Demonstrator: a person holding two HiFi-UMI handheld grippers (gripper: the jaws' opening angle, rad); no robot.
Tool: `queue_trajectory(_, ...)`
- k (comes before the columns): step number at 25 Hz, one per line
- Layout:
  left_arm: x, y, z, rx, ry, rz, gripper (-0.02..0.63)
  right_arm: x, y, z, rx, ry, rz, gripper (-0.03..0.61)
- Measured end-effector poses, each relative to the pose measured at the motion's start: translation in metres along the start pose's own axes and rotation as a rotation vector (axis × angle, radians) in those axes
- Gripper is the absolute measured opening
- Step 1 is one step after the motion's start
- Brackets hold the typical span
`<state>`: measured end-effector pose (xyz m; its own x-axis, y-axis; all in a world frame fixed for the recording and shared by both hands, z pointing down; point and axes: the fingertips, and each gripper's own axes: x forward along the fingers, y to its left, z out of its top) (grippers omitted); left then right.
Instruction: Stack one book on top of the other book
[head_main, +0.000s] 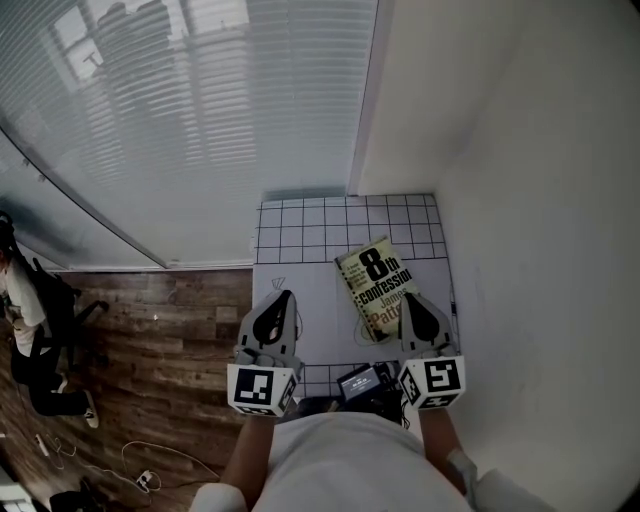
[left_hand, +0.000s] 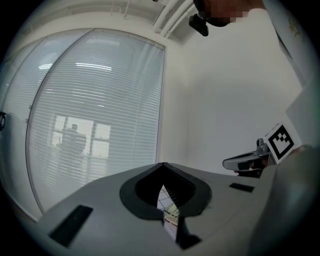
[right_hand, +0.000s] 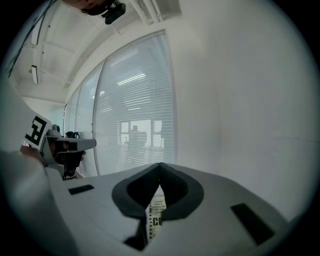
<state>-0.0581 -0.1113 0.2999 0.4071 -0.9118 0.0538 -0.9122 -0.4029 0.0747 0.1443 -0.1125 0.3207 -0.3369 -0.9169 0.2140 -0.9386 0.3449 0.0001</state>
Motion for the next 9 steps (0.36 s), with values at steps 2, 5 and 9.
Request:
queue_trajectory(2,0.0014,-0.0002,0.0002,-0.005,0.000,-0.003,0.008,0.0002,-0.0010,-0.0002,0.002,0.003,0.001,0.006)
queue_trajectory(5,0.0038,0.0010,-0.0003,-0.015,0.002,-0.004,0.008,0.0016,-0.0032,0.0005,0.010,0.001,0.000,0.006)
queue_trajectory(9,0.0047,-0.0011,-0.0043,-0.018,0.009,-0.003,0.008,0.0002,-0.0077,-0.0044,0.012,0.004,-0.002,0.006)
